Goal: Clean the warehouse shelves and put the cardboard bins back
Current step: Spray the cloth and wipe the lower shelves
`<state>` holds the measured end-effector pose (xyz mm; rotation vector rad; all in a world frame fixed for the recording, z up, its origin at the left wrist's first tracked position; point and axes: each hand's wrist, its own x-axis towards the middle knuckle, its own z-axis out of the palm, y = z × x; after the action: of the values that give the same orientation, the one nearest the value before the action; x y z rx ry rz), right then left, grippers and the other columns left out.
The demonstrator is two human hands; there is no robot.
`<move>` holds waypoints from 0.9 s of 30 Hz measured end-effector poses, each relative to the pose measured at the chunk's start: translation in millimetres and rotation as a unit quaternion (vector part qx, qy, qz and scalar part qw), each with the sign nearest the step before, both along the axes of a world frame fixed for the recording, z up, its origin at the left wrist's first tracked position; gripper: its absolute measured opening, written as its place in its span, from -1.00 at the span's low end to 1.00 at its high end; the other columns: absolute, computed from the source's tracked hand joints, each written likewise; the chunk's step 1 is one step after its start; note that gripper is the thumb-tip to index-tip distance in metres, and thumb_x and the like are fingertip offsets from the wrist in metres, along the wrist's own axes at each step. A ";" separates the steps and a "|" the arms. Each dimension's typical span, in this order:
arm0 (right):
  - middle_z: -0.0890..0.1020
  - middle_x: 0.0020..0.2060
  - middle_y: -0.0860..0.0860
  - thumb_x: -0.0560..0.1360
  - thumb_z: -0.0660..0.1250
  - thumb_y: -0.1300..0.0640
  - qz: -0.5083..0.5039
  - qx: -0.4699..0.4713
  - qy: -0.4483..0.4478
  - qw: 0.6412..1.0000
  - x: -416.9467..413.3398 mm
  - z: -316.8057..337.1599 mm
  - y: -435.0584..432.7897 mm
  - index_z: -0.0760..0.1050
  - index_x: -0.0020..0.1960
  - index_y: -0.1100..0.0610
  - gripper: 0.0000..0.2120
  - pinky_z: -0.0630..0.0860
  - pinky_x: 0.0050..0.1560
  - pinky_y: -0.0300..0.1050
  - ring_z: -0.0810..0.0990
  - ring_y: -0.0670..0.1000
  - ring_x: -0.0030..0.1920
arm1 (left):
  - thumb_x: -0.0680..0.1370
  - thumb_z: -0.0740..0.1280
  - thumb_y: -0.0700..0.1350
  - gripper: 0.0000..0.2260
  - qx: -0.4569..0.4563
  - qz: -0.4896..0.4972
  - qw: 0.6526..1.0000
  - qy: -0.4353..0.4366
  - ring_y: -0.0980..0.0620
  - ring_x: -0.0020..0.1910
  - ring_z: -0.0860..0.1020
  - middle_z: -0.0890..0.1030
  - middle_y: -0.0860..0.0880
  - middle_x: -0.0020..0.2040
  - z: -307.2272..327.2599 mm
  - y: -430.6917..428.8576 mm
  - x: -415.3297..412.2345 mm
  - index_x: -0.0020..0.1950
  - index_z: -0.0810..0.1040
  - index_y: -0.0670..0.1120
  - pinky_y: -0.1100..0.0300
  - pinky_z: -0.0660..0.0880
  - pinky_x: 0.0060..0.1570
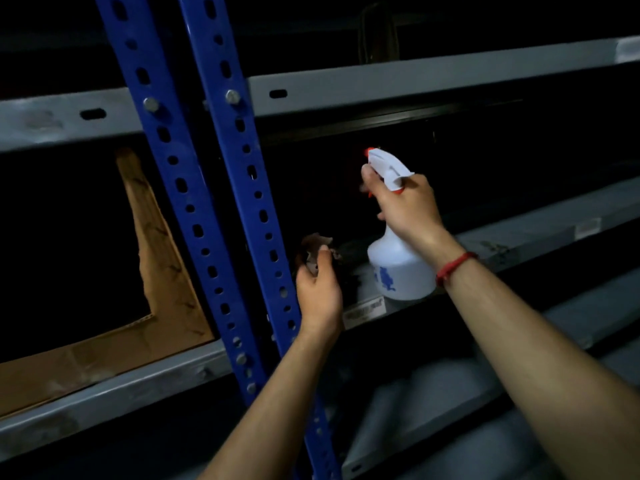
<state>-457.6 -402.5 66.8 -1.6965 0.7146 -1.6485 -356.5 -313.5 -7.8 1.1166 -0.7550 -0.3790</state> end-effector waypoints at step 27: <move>0.30 0.50 0.12 0.70 -0.05 -0.06 0.019 -0.390 0.025 0.920 47.4 -116.1 57.5 0.26 0.48 0.20 -0.52 0.27 0.47 0.24 0.25 0.22 0.53 | 0.63 0.25 -0.28 -0.73 0.057 -0.234 0.970 -0.039 0.12 0.09 0.64 0.64 0.03 0.17 19.4 49.0 4.5 0.27 0.48 -0.01 0.16 0.57 0.17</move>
<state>-410.2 -345.0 -49.3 -2.2651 0.0053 -2.0160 -352.0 -264.5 11.6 1.0585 -1.0806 -0.7882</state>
